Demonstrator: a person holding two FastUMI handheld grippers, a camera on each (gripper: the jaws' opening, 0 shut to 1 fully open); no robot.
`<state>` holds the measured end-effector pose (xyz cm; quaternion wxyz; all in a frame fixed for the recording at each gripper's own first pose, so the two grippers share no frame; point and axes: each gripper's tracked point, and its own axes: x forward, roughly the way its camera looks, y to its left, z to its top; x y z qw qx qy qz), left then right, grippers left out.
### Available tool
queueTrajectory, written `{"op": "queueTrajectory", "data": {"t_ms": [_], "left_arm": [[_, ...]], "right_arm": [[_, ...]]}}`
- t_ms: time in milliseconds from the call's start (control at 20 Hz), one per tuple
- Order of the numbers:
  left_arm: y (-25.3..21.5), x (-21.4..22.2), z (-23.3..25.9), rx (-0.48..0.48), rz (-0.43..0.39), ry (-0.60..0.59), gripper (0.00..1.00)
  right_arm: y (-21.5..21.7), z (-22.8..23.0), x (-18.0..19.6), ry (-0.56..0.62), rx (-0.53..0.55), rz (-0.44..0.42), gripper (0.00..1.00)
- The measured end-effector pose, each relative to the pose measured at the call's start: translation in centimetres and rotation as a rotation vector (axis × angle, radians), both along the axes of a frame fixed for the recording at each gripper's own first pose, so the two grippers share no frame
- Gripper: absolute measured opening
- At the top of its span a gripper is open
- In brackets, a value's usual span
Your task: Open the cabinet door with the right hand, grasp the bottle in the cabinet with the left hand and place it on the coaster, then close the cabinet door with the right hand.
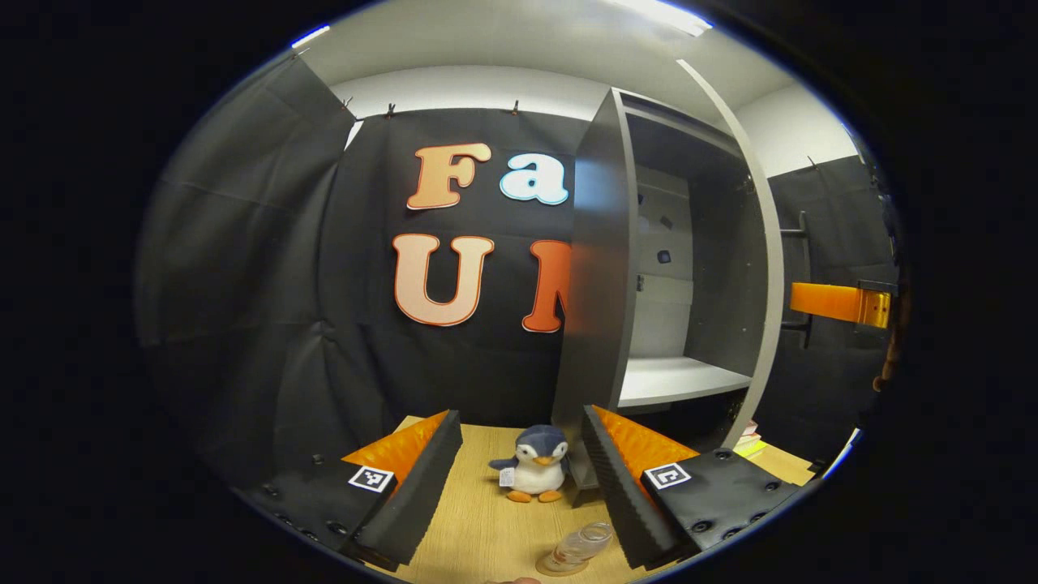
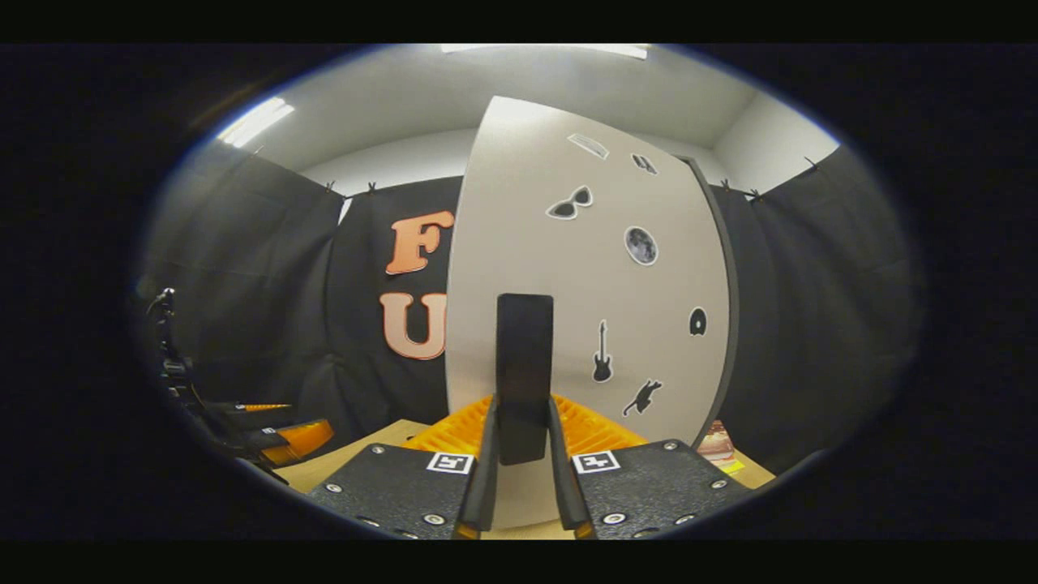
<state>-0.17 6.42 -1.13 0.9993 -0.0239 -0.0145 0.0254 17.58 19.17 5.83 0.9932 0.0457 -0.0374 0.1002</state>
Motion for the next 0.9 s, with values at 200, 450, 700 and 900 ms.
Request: {"op": "queueTrajectory", "data": {"t_ms": [200, 450, 700, 900], "left_arm": [[1.0, 1.5, -0.1, 0.005, -0.016, 0.001, 0.96], [1.4, 3.7, -0.5, 0.004, -0.059, 0.006, 0.96], [1.1, 5.1, -1.3, 0.004, -0.117, 0.029, 0.96], [1.0, 5.7, -1.5, 0.004, -0.157, 0.036, 0.96]], "right_arm": [[1.6, 0.2, 2.7, 0.003, 0.018, -0.010, 0.34], [3.9, 0.2, 6.8, 0.004, 0.031, -0.027, 0.30], [5.6, 0.5, 10.6, 0.010, 0.048, -0.039, 0.27], [5.6, 0.3, 11.4, 0.007, 0.047, -0.073, 0.30]]}}
